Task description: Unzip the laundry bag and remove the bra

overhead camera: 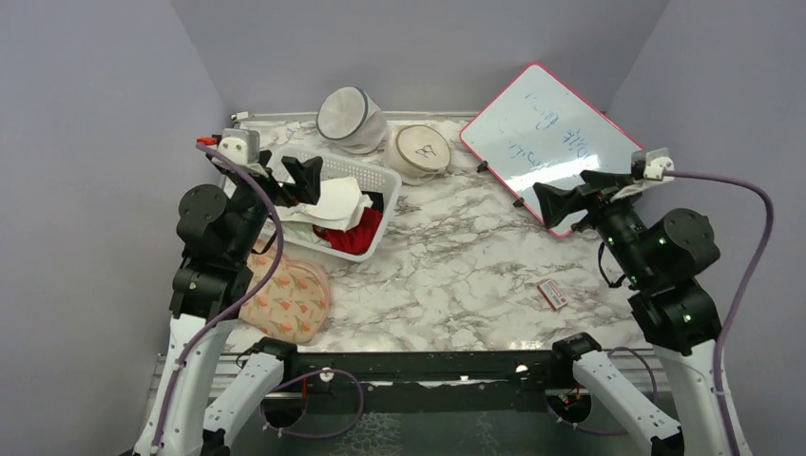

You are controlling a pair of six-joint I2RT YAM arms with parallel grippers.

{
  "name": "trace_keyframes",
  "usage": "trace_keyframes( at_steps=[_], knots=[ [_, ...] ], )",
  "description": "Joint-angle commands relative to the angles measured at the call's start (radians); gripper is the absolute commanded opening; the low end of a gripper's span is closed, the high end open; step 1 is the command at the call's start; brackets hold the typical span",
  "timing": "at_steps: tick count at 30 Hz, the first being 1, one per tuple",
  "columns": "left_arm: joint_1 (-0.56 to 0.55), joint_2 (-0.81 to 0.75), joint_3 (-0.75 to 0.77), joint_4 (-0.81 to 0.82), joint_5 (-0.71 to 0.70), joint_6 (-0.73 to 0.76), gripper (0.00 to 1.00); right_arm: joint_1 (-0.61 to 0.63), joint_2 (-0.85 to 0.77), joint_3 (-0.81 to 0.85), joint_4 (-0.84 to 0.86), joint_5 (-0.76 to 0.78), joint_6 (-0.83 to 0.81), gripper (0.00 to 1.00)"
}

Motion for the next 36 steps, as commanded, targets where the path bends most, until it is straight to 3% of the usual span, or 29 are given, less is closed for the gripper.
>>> trace_keyframes(
  at_steps=[1, 11, 20, 28, 32, 36],
  knots=[
    [-0.006, 0.059, -0.06, 0.135, -0.036, 0.003, 0.99, -0.03, 0.08, -0.07, 0.106, 0.048, 0.053, 1.0],
    [-0.019, 0.268, -0.18, 0.374, 0.074, -0.032, 0.99, -0.102, 0.334, -0.181, 0.216, -0.076, 0.1, 1.0],
    [-0.03, 0.463, -0.197, 0.533, 0.236, -0.081, 0.99, -0.139, 0.531, -0.31, 0.5, -0.366, 0.125, 0.99],
    [-0.054, 0.594, -0.17, 0.597, 0.355, -0.117, 0.99, -0.145, 0.807, -0.287, 0.731, -0.595, 0.211, 0.94],
    [-0.117, 0.645, -0.134, 0.53, 0.315, -0.043, 0.99, -0.144, 0.88, -0.29, 0.773, -0.678, 0.256, 0.92],
    [-0.212, 0.662, -0.129, 0.49, 0.206, 0.059, 0.99, -0.143, 0.842, -0.361, 0.765, -0.717, 0.265, 0.91]
  ],
)
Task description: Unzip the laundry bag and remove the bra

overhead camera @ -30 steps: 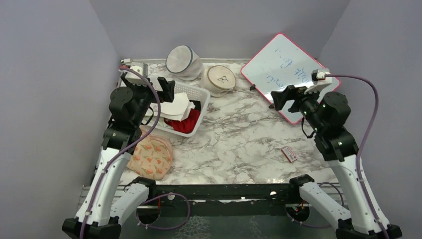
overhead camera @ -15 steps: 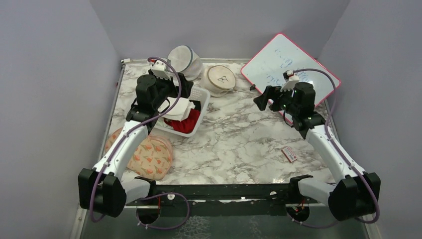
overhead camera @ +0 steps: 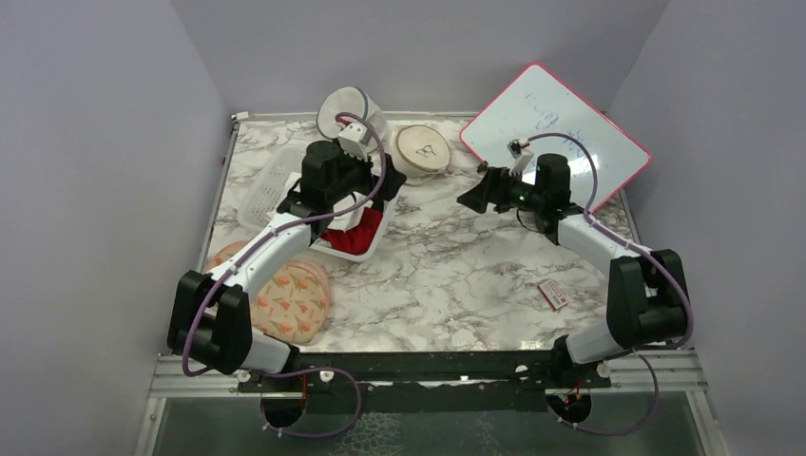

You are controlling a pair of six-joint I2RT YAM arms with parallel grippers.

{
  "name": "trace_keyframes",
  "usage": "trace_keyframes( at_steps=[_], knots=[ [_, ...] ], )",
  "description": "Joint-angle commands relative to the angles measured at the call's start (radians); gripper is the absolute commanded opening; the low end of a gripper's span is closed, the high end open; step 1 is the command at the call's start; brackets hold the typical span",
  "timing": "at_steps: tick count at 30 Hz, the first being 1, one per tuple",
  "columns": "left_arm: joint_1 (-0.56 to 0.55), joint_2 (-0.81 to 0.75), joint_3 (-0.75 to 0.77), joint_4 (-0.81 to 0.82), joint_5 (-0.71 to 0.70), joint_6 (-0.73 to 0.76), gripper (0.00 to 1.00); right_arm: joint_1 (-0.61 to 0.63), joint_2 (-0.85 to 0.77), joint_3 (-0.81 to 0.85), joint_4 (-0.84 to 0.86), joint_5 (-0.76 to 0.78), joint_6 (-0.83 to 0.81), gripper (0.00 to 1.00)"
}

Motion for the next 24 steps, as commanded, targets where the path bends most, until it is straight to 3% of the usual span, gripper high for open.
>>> trace_keyframes(
  at_steps=[1, 7, 10, 18, 24],
  knots=[
    [-0.113, 0.005, 0.034, -0.026, -0.106, 0.138, 0.99, -0.001, -0.07, -0.064, 0.061, -0.111, 0.028, 0.91],
    [-0.303, 0.011, -0.005, 0.015, -0.409, 0.417, 0.99, -0.001, -0.296, -0.167, -0.111, -0.101, -0.055, 0.91],
    [-0.338, 0.054, -0.006, 0.064, -0.462, 0.574, 0.99, -0.001, -0.433, -0.179, -0.254, -0.048, -0.122, 0.91],
    [-0.364, 0.327, 0.203, 0.065, -0.419, 0.962, 0.96, -0.001, -0.733, -0.239, -0.409, 0.043, -0.104, 0.91],
    [-0.357, 0.521, 0.355, 0.065, -0.351, 1.136, 0.71, -0.001, -0.919, -0.214, -0.5, 0.106, -0.032, 0.91]
  ],
)
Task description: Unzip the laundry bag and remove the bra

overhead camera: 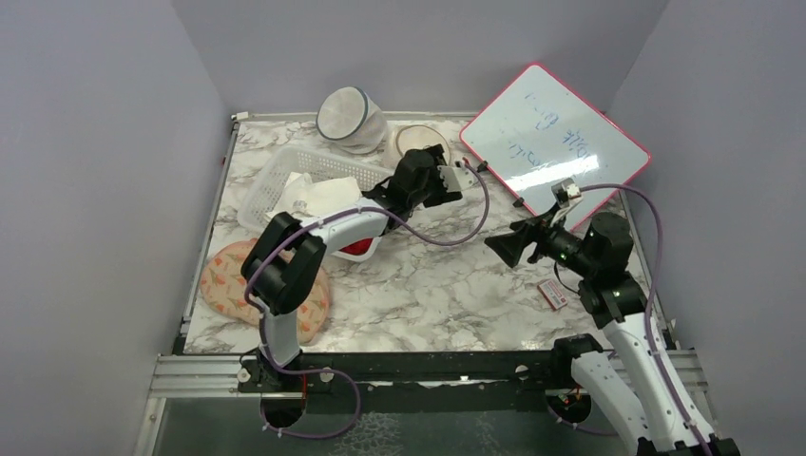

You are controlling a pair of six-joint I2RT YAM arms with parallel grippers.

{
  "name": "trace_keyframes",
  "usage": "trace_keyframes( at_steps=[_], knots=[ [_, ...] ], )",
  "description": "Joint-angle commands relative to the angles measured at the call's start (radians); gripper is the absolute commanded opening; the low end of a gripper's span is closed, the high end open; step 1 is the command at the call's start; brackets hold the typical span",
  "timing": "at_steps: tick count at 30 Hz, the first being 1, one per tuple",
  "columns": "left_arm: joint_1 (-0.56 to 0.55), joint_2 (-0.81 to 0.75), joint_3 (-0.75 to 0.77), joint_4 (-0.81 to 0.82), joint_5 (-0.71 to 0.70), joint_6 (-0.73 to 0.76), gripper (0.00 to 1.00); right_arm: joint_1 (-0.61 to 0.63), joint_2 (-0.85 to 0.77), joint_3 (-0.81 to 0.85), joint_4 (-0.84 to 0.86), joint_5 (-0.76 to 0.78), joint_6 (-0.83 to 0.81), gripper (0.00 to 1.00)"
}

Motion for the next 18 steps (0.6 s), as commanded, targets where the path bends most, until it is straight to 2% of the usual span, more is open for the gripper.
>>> trace_keyframes(
  at_steps=[1, 3, 5, 7, 10, 18],
  knots=[
    [-0.001, 0.129, 0.135, -0.008, 0.061, 0.233, 0.69, -0.001, -0.116, 0.025, -0.112, 0.073, 0.055, 0.91],
    [0.003, 0.201, 0.221, -0.061, 0.051, 0.26, 0.67, -0.002, -0.149, 0.05, -0.152, 0.078, 0.056, 0.91],
    [0.011, 0.272, 0.315, -0.132, 0.035, 0.274, 0.71, -0.001, -0.169, 0.076, -0.191, 0.083, 0.049, 0.91],
    [0.017, 0.329, 0.386, -0.144, 0.012, 0.273, 0.71, -0.001, -0.179, 0.095, -0.213, 0.079, 0.05, 0.92],
    [0.019, 0.388, 0.434, -0.18, 0.005, 0.312, 0.69, -0.001, -0.177, 0.116, -0.237, 0.078, 0.053, 0.92],
    [0.051, 0.423, 0.398, -0.168, -0.005, 0.303, 0.66, -0.001, -0.164, 0.173, -0.295, 0.091, 0.049, 0.92]
  ],
)
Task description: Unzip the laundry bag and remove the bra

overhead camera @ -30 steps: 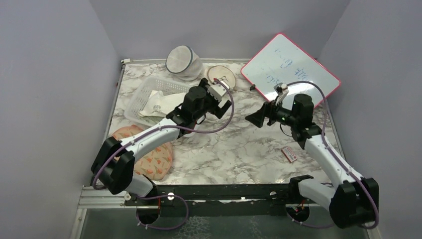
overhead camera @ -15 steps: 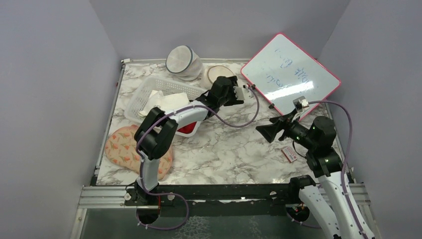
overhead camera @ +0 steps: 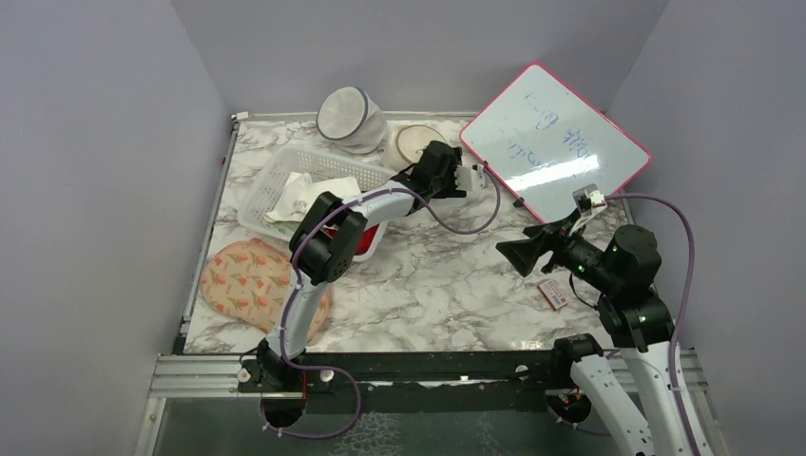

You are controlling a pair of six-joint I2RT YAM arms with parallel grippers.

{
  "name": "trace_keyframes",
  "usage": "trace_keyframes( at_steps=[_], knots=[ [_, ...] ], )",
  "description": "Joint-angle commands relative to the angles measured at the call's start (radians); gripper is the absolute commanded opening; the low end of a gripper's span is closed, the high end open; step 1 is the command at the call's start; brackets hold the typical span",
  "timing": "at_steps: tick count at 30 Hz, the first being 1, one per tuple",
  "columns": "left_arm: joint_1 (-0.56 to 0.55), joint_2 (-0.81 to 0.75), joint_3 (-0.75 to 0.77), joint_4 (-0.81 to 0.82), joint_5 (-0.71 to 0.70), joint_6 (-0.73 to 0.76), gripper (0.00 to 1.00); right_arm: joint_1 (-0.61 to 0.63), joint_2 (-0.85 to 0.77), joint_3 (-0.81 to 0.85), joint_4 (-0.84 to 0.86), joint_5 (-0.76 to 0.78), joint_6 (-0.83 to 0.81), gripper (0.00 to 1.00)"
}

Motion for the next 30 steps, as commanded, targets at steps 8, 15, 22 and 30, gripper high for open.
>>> trace_keyframes(
  at_steps=[8, 15, 22, 30],
  knots=[
    [0.025, 0.005, -0.053, 0.128, -0.093, 0.011, 0.0, -0.001, 0.038, 0.072, -0.074, 0.029, 0.039, 0.91],
    [-0.023, -0.211, -0.163, 0.108, 0.05, -0.253, 0.0, -0.001, 0.016, 0.071, -0.083, 0.017, 0.083, 0.91],
    [-0.036, -0.451, -0.345, 0.062, 0.243, -0.683, 0.0, -0.002, 0.013, 0.201, -0.198, 0.217, 0.031, 0.91],
    [-0.036, -0.702, -0.613, 0.113, 0.346, -0.88, 0.0, -0.001, -0.036, 0.199, -0.17, 0.292, -0.008, 0.79]
  ],
)
